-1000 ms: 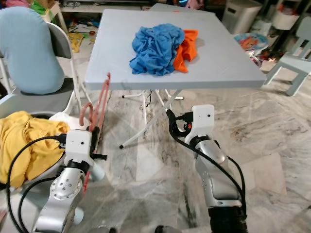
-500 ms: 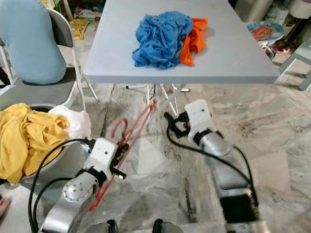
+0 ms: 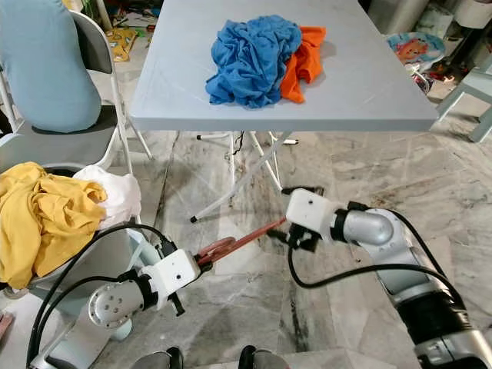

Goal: Hang hanger

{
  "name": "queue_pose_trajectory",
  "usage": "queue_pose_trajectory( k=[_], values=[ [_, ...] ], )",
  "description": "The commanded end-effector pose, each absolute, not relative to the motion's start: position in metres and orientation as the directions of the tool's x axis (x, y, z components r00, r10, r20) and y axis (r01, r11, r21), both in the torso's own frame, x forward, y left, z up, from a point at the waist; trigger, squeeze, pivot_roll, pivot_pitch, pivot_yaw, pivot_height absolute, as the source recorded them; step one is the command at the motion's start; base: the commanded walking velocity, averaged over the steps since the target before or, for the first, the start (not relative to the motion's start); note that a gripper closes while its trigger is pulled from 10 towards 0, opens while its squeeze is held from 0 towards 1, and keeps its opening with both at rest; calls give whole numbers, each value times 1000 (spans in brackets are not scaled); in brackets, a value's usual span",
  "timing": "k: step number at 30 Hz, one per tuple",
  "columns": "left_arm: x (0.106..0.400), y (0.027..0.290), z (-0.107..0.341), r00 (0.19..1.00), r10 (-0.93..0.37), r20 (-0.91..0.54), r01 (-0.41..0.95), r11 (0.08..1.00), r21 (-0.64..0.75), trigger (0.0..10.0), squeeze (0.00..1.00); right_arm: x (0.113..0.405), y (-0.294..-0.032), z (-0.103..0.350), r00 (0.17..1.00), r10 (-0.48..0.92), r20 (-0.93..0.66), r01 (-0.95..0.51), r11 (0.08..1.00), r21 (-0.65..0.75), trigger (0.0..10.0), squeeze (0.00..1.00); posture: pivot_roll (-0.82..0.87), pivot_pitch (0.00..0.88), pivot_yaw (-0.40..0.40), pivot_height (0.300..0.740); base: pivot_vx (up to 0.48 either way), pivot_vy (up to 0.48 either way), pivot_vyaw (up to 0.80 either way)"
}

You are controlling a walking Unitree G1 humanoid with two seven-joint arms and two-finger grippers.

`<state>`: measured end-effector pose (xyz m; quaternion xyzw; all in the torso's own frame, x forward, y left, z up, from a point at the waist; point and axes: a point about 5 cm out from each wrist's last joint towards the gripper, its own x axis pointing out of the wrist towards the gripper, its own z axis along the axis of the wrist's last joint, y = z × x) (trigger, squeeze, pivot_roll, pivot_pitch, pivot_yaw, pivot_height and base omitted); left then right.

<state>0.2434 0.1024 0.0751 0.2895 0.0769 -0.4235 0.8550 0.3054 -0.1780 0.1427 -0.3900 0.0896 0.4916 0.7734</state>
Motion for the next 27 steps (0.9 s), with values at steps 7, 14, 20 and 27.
queue_pose_trajectory(
  k=[7, 14, 20, 27],
  values=[
    [244, 102, 74, 603, -703, -377, 777, 410, 478, 10000, 0, 305, -172, 142, 452, 711, -538, -838, 133, -529, 10000, 0, 43, 174, -101, 740, 0, 0, 0],
    [250, 96, 78, 601, -714, -360, 772, 401, 494, 10000, 0, 294, -157, 130, 364, 740, -566, -873, 60, -484, 10000, 0, 47, 167, -97, 740, 0, 0, 0],
    [248, 88, 79, 578, -737, -349, 782, 377, 497, 10000, 0, 295, -148, 128, 389, 738, -551, -823, 10, -568, 9294, 0, 41, 168, -98, 740, 0, 0, 0],
    [249, 73, 79, 551, -762, -340, 793, 351, 498, 10000, 0, 303, -137, 125, 457, 726, -513, -754, 10, -657, 549, 0, 40, 168, -101, 740, 0, 0, 0]
  ],
)
